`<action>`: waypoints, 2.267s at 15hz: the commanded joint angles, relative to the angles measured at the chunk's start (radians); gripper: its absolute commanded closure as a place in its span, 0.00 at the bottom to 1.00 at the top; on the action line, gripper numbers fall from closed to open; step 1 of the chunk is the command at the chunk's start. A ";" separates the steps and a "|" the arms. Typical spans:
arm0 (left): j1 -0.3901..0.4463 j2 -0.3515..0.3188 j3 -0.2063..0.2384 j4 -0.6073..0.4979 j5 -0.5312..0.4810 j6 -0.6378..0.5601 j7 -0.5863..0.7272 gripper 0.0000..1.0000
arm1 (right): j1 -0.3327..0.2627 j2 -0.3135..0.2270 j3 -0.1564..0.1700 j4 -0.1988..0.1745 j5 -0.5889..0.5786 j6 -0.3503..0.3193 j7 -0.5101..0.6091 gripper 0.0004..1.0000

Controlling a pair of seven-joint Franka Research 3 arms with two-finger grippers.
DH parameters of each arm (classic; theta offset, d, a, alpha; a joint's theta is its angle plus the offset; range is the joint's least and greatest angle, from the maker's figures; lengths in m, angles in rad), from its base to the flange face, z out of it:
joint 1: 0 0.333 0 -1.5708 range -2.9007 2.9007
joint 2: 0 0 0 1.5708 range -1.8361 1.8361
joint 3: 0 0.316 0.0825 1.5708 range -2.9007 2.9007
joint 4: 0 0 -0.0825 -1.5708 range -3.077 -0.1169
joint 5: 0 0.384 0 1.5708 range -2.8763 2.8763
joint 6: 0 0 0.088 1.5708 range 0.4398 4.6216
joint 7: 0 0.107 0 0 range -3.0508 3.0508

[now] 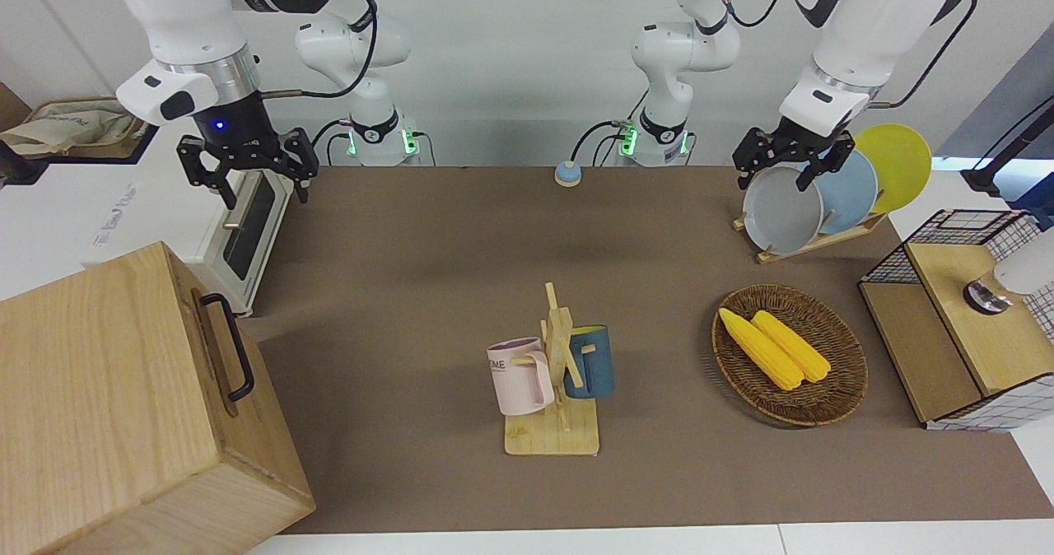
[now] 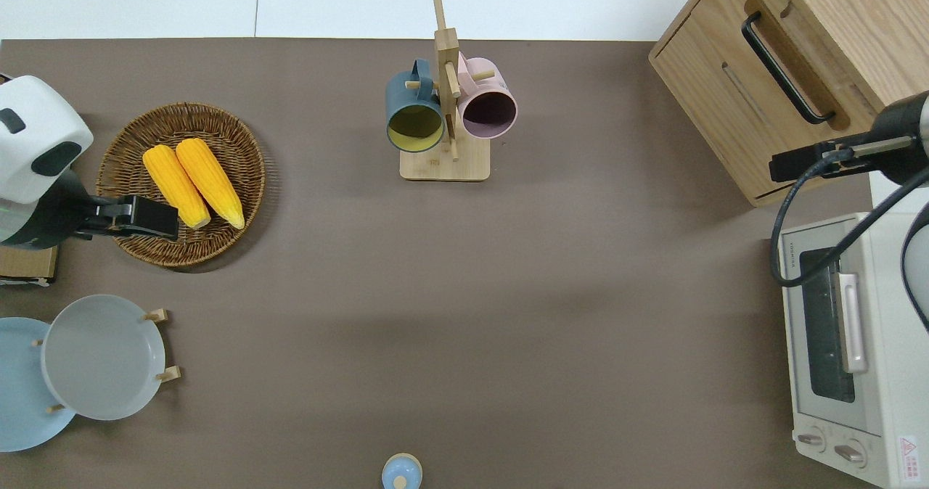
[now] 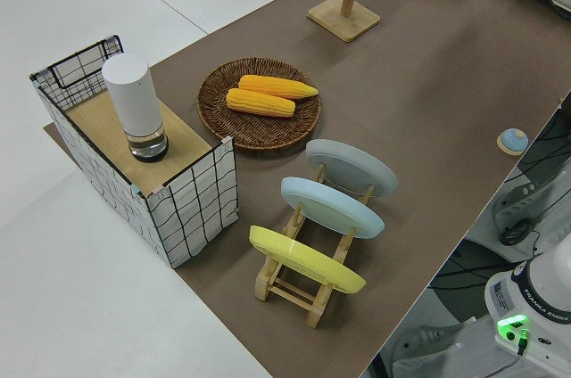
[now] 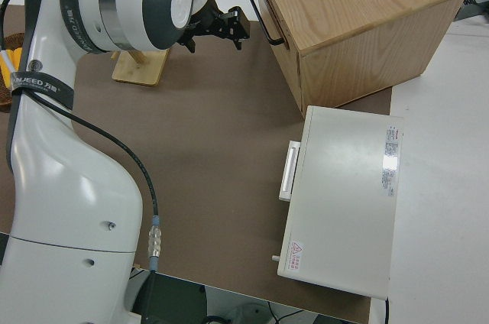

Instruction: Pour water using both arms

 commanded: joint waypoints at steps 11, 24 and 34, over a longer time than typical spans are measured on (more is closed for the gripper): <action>0.010 -0.005 0.005 -0.002 0.022 -0.003 0.011 0.00 | 0.001 -0.011 0.009 -0.019 0.073 -0.011 -0.014 0.01; 0.227 0.041 0.065 0.001 0.065 0.120 0.347 0.00 | 0.198 0.158 0.013 -0.056 0.112 0.168 0.079 0.01; 0.592 0.106 0.065 0.003 -0.114 0.334 0.792 0.00 | 0.247 0.340 0.060 -0.053 0.115 0.576 0.070 0.01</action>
